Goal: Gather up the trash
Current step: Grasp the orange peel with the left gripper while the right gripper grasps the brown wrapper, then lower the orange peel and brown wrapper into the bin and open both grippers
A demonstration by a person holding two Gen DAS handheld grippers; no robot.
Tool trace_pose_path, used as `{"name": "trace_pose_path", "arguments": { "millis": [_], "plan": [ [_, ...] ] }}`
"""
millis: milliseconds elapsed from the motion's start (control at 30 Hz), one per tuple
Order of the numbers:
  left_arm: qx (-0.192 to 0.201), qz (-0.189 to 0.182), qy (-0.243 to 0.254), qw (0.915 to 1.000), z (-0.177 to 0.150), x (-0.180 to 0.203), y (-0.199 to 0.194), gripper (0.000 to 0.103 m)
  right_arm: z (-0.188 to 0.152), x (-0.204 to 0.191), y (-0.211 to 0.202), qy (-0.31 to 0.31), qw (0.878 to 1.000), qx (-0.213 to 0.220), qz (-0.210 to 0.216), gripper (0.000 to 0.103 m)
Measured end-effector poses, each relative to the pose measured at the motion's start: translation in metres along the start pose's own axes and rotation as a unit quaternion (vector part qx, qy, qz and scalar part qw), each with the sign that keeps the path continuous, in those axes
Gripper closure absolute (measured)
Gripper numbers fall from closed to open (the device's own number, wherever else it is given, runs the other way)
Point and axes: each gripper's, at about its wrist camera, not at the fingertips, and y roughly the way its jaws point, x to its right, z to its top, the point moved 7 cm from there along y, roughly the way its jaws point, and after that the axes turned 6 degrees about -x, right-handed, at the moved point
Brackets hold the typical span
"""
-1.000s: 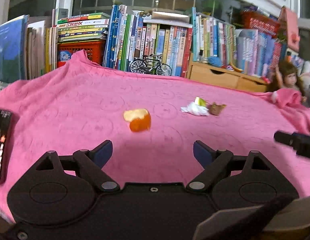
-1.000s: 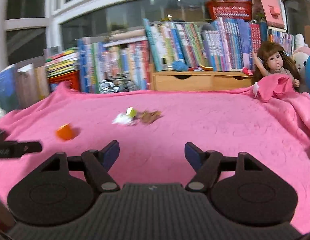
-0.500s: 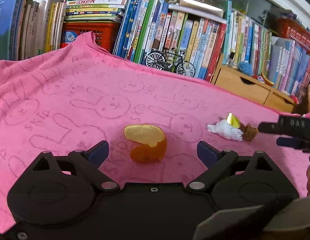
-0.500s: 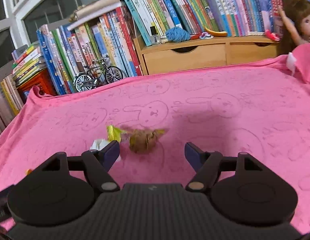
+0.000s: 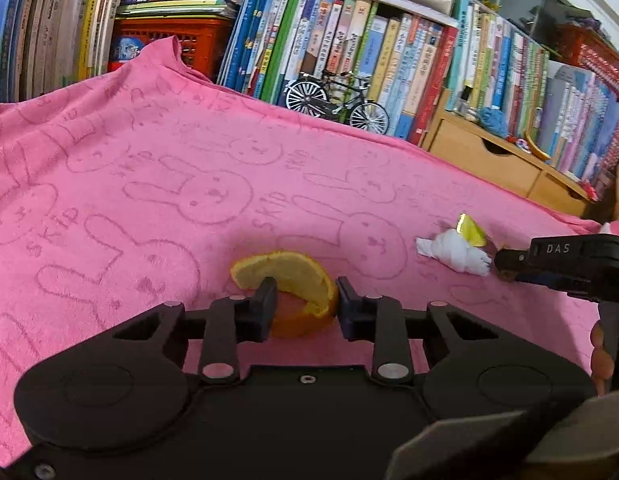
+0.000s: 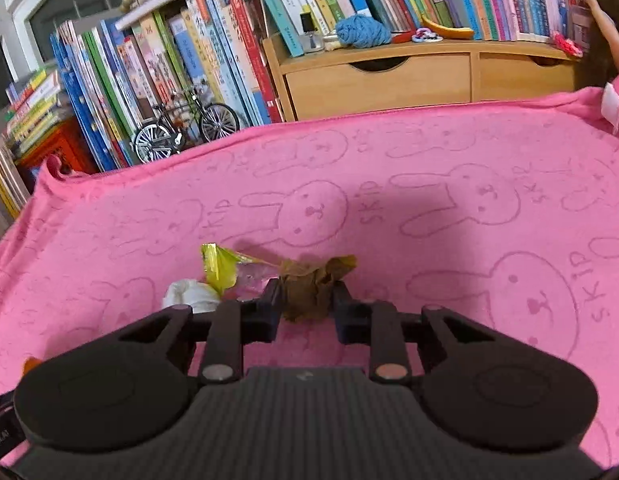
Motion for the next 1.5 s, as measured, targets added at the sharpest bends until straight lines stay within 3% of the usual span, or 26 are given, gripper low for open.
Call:
{"name": "trace_pose_path", "arguments": {
  "millis": [267,500,833,1500],
  "plan": [
    [0.009,-0.029,0.016,0.9994,-0.016,0.009,-0.038,0.074,-0.024,-0.004,-0.052,-0.026,0.999,0.022,0.033,0.074],
    [0.006,-0.057,0.062,0.9964,-0.044,0.034,-0.078,0.074,-0.067,-0.02,-0.104,-0.07,0.995,0.041,0.059,0.074],
    [0.0,-0.059,0.109,0.9923,-0.087,0.054,-0.129,0.074,-0.126,-0.044,-0.161,-0.097,0.99,0.063,0.085,0.074],
    [-0.039,-0.065,0.12,0.9899,-0.159,0.04,-0.186,0.074,-0.216,-0.059,-0.216,-0.137,0.983,0.08,0.096,0.073]
  ]
}}
